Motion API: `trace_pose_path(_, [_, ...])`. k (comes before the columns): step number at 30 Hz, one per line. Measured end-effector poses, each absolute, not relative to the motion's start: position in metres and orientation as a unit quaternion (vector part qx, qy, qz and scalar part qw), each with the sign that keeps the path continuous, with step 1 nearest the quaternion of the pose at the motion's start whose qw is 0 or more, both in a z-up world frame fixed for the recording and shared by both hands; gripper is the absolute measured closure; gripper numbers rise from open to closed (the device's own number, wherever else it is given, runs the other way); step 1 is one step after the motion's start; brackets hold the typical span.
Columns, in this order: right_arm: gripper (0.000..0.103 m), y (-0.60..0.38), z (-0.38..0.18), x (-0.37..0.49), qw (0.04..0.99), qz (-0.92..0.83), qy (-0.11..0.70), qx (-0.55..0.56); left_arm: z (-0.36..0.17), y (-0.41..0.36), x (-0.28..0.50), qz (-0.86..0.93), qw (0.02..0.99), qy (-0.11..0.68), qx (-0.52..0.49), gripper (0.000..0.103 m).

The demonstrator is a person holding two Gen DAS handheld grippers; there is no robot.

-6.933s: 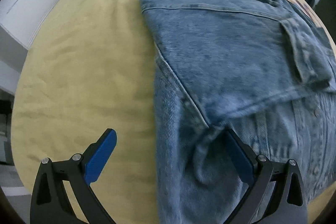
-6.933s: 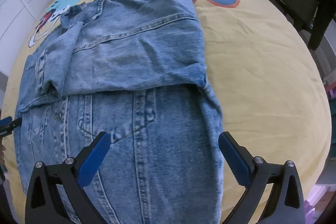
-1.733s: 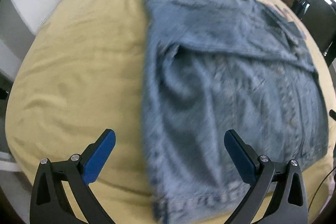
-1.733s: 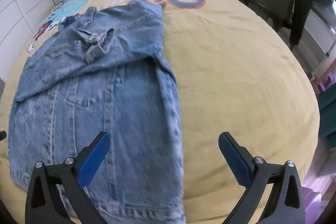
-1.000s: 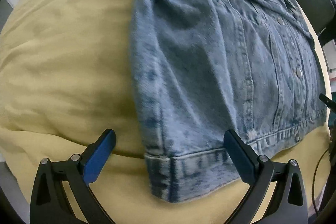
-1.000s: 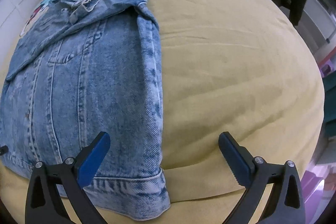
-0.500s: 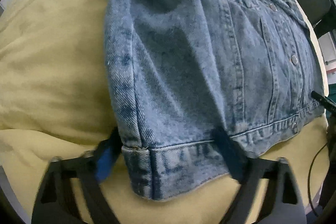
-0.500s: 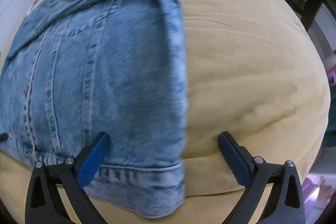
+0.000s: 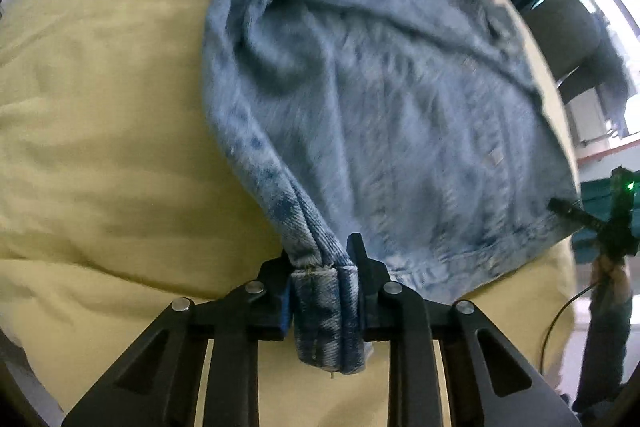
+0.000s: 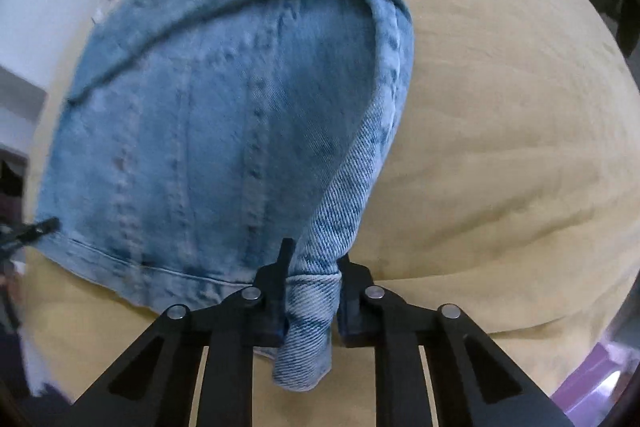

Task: Fold large clothes
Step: 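Lift the hem with both grippers, fold it onto the collar, open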

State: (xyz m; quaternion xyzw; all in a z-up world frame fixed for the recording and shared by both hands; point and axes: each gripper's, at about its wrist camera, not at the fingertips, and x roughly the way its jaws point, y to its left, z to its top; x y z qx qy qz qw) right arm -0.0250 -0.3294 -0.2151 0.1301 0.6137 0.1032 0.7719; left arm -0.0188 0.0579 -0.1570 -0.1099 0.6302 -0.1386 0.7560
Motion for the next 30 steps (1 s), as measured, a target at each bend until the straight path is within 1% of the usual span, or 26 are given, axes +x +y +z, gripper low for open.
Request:
trace_pose_path(7, [0.089,-0.332,-0.167,0.002,0.790,0.150,0.564,0.188,-0.105,0.052,0.019,-0.144,0.787,0.585,-0.132,0.084])
trace_pose_path(11, [0.090,-0.333,-0.140,0.020,0.807,0.154,0.530,0.211,-0.067,0.064,0.048,-0.138,0.817,0.542,-0.142,0.085])
trace_pose_path(16, [0.090,-0.348,-0.108,0.053,0.830,0.143,0.489,0.228,-0.037,0.084,0.084,-0.127,0.839,0.502,-0.167,0.086])
trace_pose_path(20, [0.090,-0.365,-0.086,0.087,0.840,0.140,0.457,0.258,-0.026,0.094,0.113,-0.111,0.851,0.485,-0.166,0.086])
trace_pose_path(23, [0.090,-0.366,-0.078,0.116,0.846,0.132,0.452,0.250,-0.025,0.105,0.135,-0.099,0.853,0.477,-0.186,0.086])
trace_pose_path(30, [0.090,-0.364,-0.085,0.194,0.844,0.124,0.457,0.254,-0.039,0.128,0.200,-0.077,0.844,0.478,-0.229,0.085])
